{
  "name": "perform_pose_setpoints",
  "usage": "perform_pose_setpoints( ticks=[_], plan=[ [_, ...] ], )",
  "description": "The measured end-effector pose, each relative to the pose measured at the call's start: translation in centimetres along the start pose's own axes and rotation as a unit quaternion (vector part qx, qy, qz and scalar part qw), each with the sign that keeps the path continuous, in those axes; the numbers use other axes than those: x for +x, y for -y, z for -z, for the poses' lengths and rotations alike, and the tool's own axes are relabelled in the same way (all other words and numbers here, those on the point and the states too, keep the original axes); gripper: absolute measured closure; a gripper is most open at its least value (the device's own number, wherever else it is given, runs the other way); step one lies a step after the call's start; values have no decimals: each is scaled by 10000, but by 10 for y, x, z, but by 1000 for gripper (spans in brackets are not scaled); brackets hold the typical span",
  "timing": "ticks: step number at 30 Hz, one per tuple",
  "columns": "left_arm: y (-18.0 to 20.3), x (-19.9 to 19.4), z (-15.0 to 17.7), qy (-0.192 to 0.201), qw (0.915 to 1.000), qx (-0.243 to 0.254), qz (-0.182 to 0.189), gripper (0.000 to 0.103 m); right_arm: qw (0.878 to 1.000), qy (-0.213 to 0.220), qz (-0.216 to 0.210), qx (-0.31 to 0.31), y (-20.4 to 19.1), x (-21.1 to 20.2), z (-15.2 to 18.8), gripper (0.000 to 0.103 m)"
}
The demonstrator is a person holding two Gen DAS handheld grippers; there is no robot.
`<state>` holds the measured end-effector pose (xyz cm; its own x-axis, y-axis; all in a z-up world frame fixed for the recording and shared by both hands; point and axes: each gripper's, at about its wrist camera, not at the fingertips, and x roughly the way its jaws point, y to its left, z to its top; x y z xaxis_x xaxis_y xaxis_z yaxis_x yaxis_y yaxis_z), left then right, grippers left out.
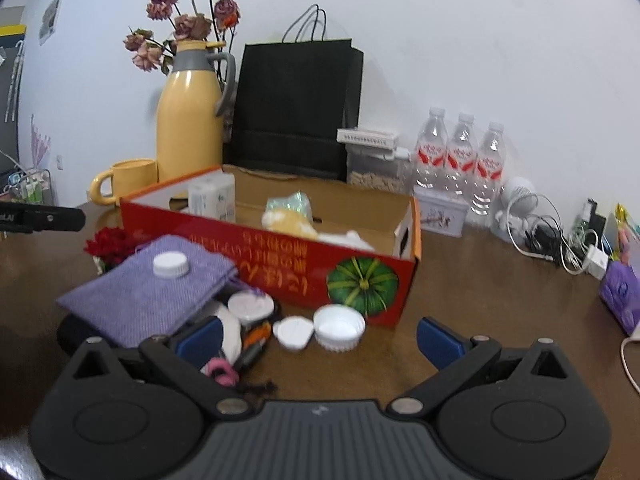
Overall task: Organize objects
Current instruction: 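Move both tools back over the remaining items beside the box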
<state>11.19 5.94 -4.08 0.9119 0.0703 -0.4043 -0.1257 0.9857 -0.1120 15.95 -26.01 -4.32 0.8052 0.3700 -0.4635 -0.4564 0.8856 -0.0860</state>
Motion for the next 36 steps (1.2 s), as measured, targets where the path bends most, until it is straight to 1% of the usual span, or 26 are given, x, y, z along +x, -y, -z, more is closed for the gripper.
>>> perform_pose_setpoints(
  ticks=[3, 7, 11, 23, 25, 26, 28, 36],
  plan=[
    [-3, -3, 4, -44, 10000, -45, -37, 0, 9999, -129, 10, 15, -1, -2, 7, 0],
    [-5, -5, 7, -113, 9999, -103, -56, 0, 9995, -289, -109, 19, -5, -2, 14, 0],
    [-6, -6, 10, -138, 9998, -122, -41, 0, 9993, -324, -204, 30, -10, -2, 15, 0],
    [-10, -5, 11, -179, 9996, -227, -12, 0, 9986, -412, -315, -42, -24, 3, 14, 0],
    [-10, -5, 12, -168, 9996, -242, -1, 0, 9985, -437, -327, -52, -26, 4, 14, 3],
    [-10, -5, 12, -164, 9996, -251, 6, 0, 9984, -446, -336, -53, -27, 5, 13, 8],
    [-11, -5, 12, -171, 9995, -271, 10, 0, 9982, -447, -405, -50, -30, 5, 13, 12],
    [-13, -4, 12, -188, 9993, -335, -7, 0, 9953, -491, -823, -125, -41, 0, 13, 10]
  ],
)
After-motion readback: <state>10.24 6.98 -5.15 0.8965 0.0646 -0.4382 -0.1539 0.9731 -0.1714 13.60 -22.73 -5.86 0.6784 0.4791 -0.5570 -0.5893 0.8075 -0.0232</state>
